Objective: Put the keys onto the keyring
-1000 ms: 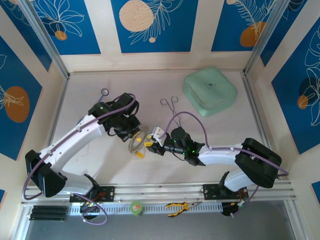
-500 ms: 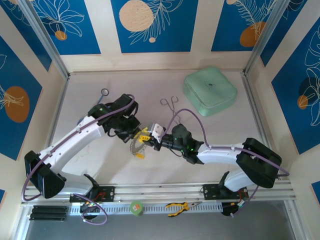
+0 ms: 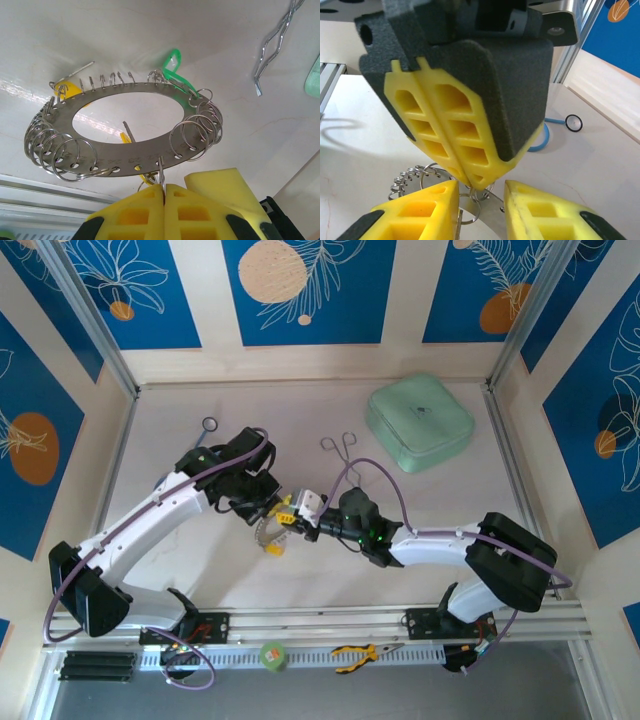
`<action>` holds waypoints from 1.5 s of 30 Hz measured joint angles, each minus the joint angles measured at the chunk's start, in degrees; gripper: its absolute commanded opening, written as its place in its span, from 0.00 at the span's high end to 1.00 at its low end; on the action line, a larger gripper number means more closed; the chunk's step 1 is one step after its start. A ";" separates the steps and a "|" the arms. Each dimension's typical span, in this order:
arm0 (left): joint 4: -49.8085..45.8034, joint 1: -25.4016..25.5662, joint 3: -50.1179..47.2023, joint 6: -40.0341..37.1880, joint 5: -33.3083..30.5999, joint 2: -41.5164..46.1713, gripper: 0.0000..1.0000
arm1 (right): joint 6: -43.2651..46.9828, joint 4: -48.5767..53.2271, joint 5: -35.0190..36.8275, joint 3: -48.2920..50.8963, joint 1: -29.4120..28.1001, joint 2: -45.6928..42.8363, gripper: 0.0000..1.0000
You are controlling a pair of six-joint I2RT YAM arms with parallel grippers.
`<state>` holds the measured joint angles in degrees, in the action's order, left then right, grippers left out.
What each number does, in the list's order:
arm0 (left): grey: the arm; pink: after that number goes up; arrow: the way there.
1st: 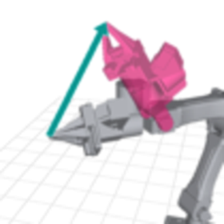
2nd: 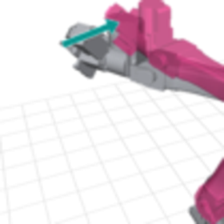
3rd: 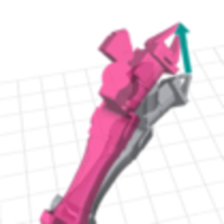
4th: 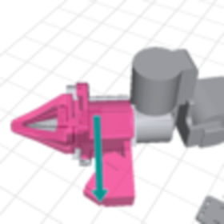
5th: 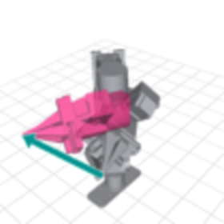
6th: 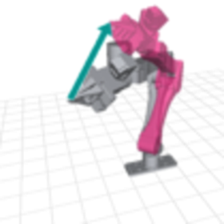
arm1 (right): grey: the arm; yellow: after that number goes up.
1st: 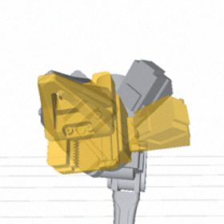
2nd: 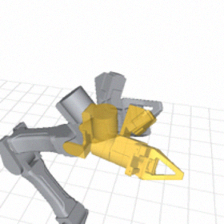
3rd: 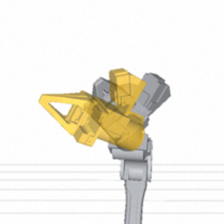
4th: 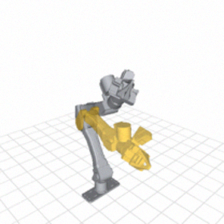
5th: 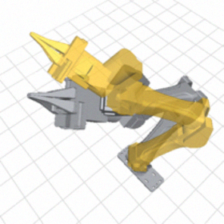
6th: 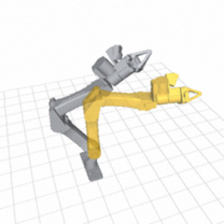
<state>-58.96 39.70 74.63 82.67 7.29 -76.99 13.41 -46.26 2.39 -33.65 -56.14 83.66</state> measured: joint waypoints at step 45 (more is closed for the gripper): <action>41.07 -2.10 -26.47 -85.70 -6.25 22.40 0.57 | 4.90 37.55 -15.96 -10.86 10.08 -8.90 1.00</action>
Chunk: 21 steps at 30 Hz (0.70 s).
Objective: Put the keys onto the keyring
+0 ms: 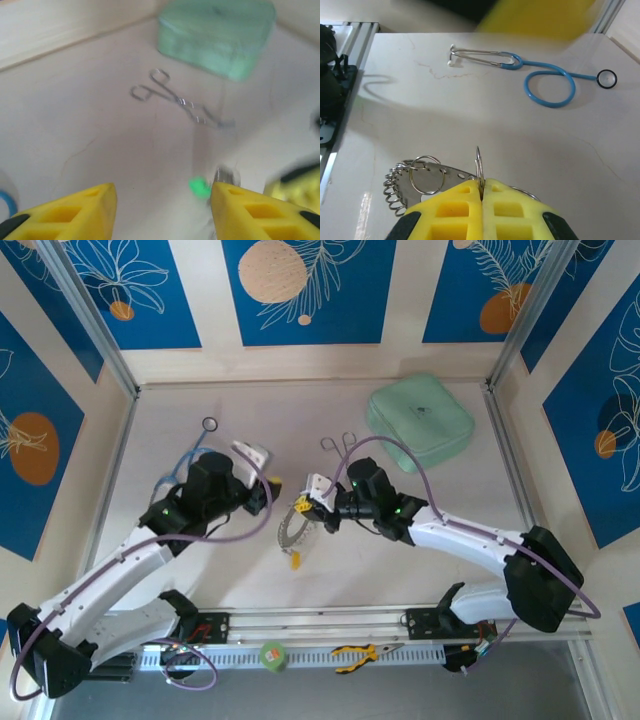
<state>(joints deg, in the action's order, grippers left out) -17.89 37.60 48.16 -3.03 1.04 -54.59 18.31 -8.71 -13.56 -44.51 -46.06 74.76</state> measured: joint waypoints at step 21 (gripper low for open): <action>8.55 0.02 -8.17 -38.60 26.38 -2.73 0.74 | 9.64 26.82 -5.66 -11.74 1.22 -0.28 1.00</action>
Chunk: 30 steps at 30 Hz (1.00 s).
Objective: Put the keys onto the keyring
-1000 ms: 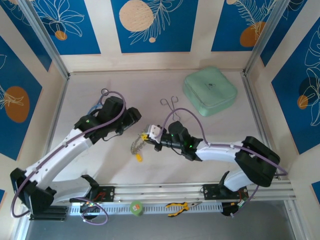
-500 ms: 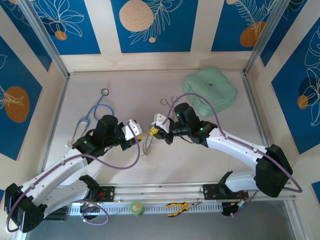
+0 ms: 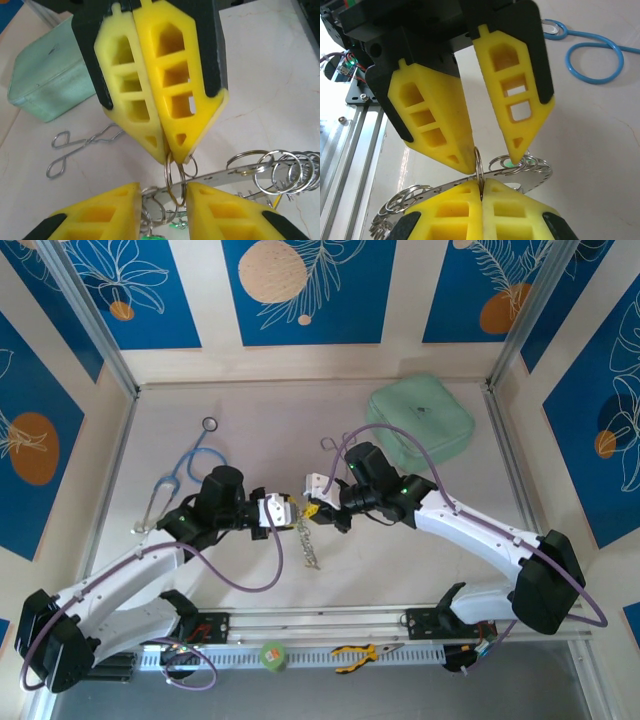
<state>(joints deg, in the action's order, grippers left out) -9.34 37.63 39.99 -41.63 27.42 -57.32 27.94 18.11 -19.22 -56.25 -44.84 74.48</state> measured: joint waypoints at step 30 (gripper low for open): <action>17.35 0.00 -9.40 14.60 1.51 2.54 1.00 | -9.53 -10.45 -3.67 10.14 2.82 -4.85 0.55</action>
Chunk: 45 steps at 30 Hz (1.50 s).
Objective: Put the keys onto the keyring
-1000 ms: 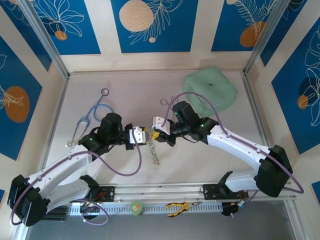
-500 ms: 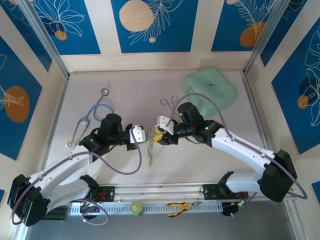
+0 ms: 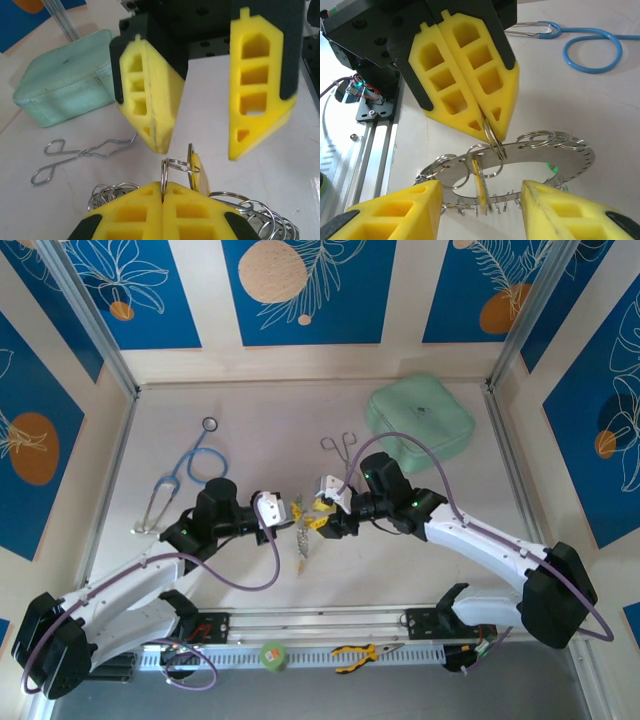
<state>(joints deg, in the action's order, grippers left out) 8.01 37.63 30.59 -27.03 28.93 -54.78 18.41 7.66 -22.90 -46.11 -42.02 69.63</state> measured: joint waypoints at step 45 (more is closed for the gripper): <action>23.08 -0.02 -7.08 13.20 4.31 -3.23 1.00 | -0.94 -8.52 -4.68 1.90 2.99 -0.61 0.71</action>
<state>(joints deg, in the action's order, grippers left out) 31.09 37.60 23.51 -13.82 33.23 -58.02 17.47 -0.86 -27.57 -44.21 -39.03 69.01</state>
